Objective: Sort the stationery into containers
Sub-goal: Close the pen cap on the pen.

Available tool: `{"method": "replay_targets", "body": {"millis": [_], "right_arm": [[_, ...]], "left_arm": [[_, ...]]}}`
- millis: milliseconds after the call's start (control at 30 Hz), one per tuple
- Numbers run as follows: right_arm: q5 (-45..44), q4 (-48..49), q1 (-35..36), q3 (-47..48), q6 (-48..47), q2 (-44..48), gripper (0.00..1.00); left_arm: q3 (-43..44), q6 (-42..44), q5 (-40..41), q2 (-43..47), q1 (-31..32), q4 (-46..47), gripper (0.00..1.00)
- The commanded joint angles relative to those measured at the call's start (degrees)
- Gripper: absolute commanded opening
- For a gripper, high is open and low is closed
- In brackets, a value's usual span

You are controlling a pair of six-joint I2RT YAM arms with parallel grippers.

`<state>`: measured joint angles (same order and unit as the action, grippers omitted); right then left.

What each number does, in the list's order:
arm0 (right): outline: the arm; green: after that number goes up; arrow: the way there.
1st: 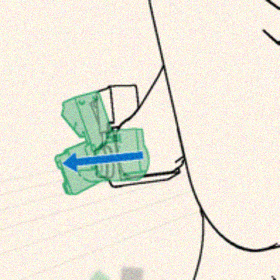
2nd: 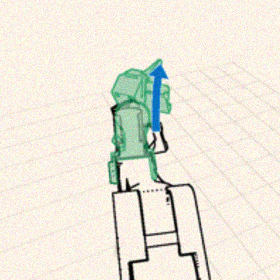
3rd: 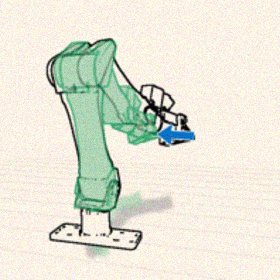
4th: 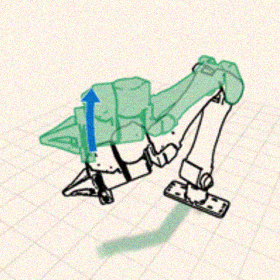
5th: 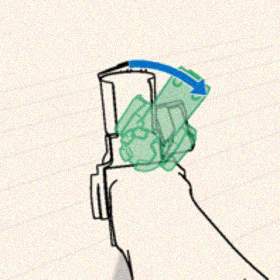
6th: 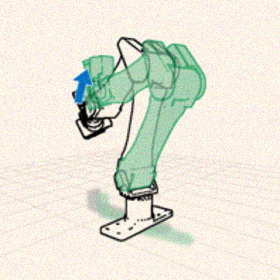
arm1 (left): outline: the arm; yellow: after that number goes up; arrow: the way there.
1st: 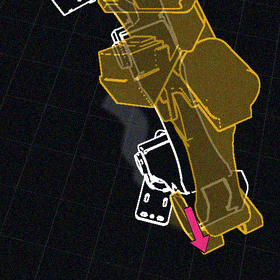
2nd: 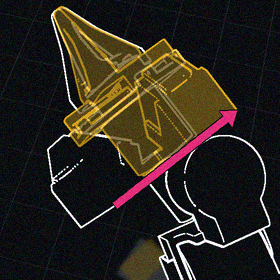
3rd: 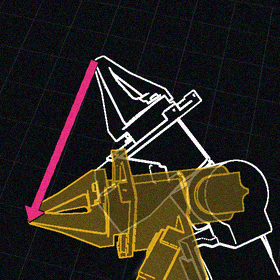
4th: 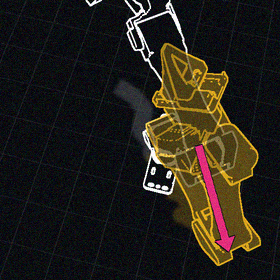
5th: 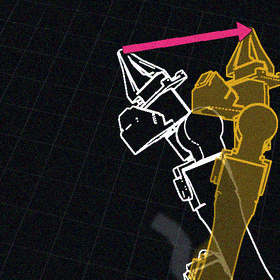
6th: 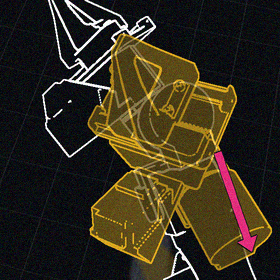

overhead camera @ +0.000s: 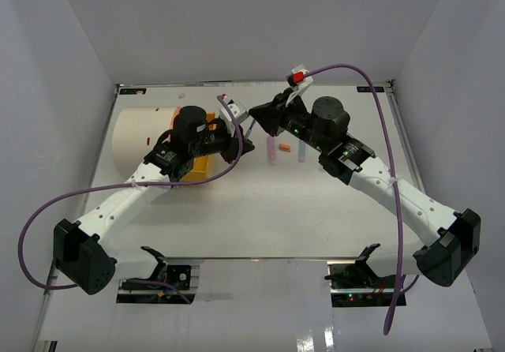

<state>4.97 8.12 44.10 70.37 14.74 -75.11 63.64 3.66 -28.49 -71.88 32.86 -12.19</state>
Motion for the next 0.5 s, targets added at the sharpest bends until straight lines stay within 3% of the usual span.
{"method": "replay_targets", "body": {"millis": [0, 467], "right_arm": [[7.25, -20.95, 2.05, -4.45, -1.38, -4.78, 0.08], [8.47, -22.44, 2.05, -5.42, -1.12, -6.28, 0.08]], "left_arm": [[9.49, -0.50, 0.54, 3.15, 0.18, 19.74, 0.00], [11.24, -0.23, 3.35, 3.94, 0.18, 23.79, 0.00]]}}
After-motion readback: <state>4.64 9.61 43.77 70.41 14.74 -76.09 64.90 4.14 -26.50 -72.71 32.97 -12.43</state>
